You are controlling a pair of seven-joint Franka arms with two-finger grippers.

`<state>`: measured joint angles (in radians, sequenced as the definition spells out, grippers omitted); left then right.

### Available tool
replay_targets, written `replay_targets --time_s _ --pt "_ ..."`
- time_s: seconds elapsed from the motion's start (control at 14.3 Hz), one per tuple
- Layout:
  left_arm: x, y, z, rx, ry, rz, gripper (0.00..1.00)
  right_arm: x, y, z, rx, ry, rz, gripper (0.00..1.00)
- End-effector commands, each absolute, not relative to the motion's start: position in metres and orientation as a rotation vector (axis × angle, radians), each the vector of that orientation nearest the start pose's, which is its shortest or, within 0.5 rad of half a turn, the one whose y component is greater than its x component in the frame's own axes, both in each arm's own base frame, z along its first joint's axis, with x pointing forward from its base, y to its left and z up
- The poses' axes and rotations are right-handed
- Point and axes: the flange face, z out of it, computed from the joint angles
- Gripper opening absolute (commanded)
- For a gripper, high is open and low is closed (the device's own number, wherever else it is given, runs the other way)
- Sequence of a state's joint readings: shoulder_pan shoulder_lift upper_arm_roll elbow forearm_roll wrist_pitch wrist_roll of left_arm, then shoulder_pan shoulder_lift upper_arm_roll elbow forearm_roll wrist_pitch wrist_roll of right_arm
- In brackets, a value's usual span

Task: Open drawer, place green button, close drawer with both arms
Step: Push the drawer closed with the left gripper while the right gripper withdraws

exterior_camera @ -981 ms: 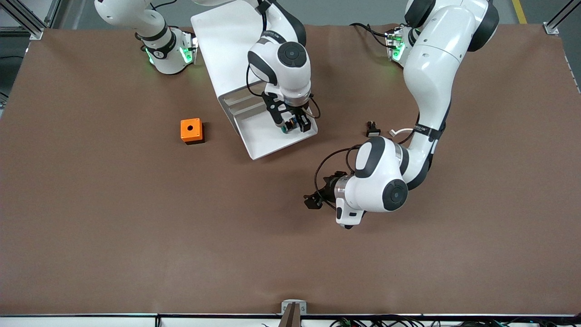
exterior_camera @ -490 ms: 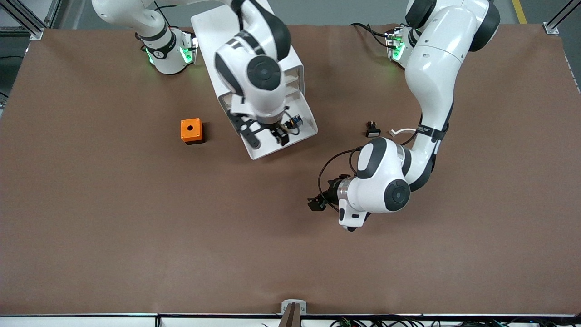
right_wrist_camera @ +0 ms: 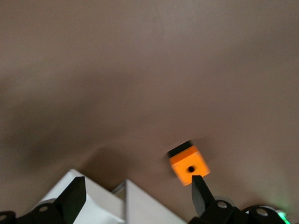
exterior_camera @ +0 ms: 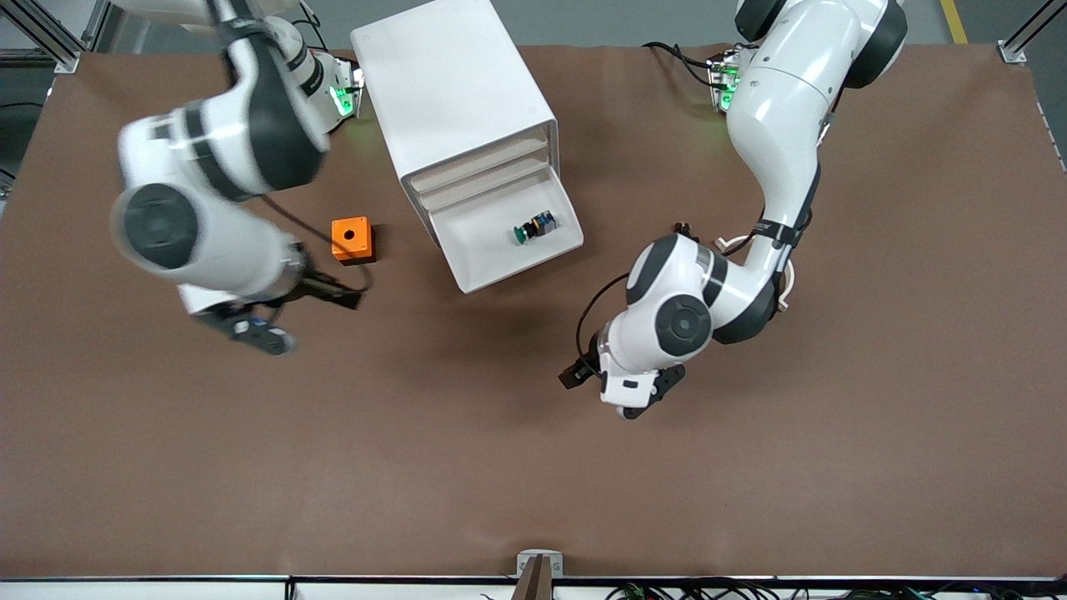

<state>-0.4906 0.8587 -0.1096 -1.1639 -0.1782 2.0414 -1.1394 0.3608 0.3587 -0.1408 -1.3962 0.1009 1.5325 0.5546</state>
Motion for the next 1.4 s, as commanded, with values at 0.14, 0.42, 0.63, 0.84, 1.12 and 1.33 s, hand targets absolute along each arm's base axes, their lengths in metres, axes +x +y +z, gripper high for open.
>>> replay_targets --time_s 0.14,0.42,0.63,0.84,1.12,1.33 --pt "0.586 -0.471 0.273 -3.033 -1.021 0.157 0.99 0.62 0.035 0.531 -3.102 0.211 0.343 1.0" --pt "0.528 -0.513 0.255 -3.0 -0.89 0.148 0.99 0.609 -0.02 0.556 -3.156 0.021 0.3 1.0" --pt "0.49 -0.536 0.248 -2.996 -0.807 0.167 0.99 0.606 -0.057 0.56 -3.141 0.023 0.288 1.0" --pt "0.456 -0.557 0.238 -2.996 -0.734 0.211 0.99 0.604 -0.072 0.56 -3.133 0.002 0.295 1.0" --pt "0.422 -0.582 0.24 -3.008 -0.723 0.286 0.99 0.606 -0.062 0.559 -3.13 -0.006 0.294 1.0" --pt "0.403 -0.596 0.244 -3.012 -0.745 0.341 0.99 0.606 -0.062 0.558 -3.126 -0.006 0.298 1.0"
